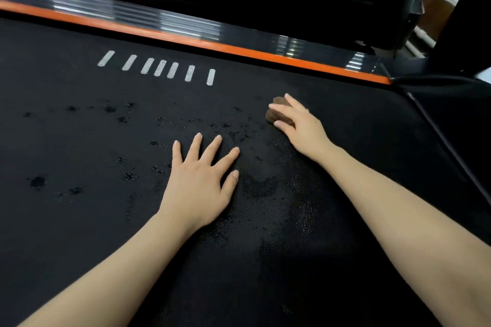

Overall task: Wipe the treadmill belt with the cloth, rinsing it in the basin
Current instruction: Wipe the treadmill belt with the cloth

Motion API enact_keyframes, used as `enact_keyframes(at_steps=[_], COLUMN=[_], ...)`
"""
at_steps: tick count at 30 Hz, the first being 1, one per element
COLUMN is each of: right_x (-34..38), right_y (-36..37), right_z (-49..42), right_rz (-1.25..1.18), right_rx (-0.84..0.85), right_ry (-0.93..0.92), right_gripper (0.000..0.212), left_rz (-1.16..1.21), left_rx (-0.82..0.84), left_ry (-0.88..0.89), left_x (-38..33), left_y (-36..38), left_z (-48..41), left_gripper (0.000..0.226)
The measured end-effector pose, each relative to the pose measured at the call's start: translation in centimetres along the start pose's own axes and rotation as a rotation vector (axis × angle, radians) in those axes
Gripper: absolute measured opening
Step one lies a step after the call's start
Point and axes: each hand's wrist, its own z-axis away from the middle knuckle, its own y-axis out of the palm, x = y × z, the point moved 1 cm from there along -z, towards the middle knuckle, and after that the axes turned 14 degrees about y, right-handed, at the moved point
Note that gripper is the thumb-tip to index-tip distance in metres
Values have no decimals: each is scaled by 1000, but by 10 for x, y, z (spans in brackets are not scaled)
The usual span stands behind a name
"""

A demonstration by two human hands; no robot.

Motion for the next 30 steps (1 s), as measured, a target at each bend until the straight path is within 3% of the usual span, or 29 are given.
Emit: enact_keyframes(at_steps=[5, 11, 13, 17, 19, 21, 26, 28, 30], right_x=[-24, -20, -10, 4, -3, -15, -18, -5, 8], right_y=[-17, -8, -5, 5, -2, -10, -3, 6, 14], right_z=[-38, -65, -52, 6, 4, -27, -99, -93, -74], right_rz=[29, 30, 10, -30, -30, 5, 19, 42, 34], right_rx=[-11, -181, -144, 35, 111, 91, -167, -190, -129], right_ry=[98, 262, 199, -158, -212, -140, 233, 228, 82], right_gripper=[40, 36, 36, 37, 39, 40, 38, 39, 40], left_rz=[-24, -24, -19, 16, 52, 46, -92, -104, -108], left_rx=[-22, -48, -37, -38, -83, -119, -68, -71, -79], left_ry=[25, 11, 8, -12, -52, -129, -227, -221, -222], left_x=[2, 0, 0, 0, 5, 18, 39, 37, 36], left_y=[2, 3, 1, 0, -5, -11, -2, 2, 1], left_z=[0, -2, -2, -1, -6, -17, -34, -35, -35], left_gripper=[56, 51, 51, 50, 50, 54, 60, 60, 60])
